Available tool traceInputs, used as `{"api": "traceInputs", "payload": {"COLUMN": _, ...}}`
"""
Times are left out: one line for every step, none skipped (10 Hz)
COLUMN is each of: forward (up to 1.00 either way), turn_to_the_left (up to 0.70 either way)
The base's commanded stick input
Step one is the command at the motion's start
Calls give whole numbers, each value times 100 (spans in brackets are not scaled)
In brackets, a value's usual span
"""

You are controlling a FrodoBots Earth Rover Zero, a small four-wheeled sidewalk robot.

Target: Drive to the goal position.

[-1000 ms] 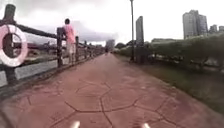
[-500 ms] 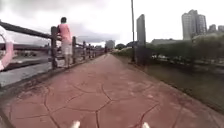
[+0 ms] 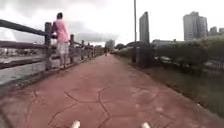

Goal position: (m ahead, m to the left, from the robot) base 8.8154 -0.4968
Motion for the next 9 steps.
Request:
{"api": "traceInputs", "payload": {"forward": 70, "turn_to_the_left": 0}}
{"api": "traceInputs", "payload": {"forward": 70, "turn_to_the_left": 0}}
{"api": "traceInputs", "payload": {"forward": 70, "turn_to_the_left": 0}}
{"api": "traceInputs", "payload": {"forward": 70, "turn_to_the_left": 0}}
{"api": "traceInputs", "payload": {"forward": 70, "turn_to_the_left": 0}}
{"api": "traceInputs", "payload": {"forward": 70, "turn_to_the_left": 0}}
{"api": "traceInputs", "payload": {"forward": 70, "turn_to_the_left": 0}}
{"api": "traceInputs", "payload": {"forward": 70, "turn_to_the_left": 0}}
{"api": "traceInputs", "payload": {"forward": 70, "turn_to_the_left": 0}}
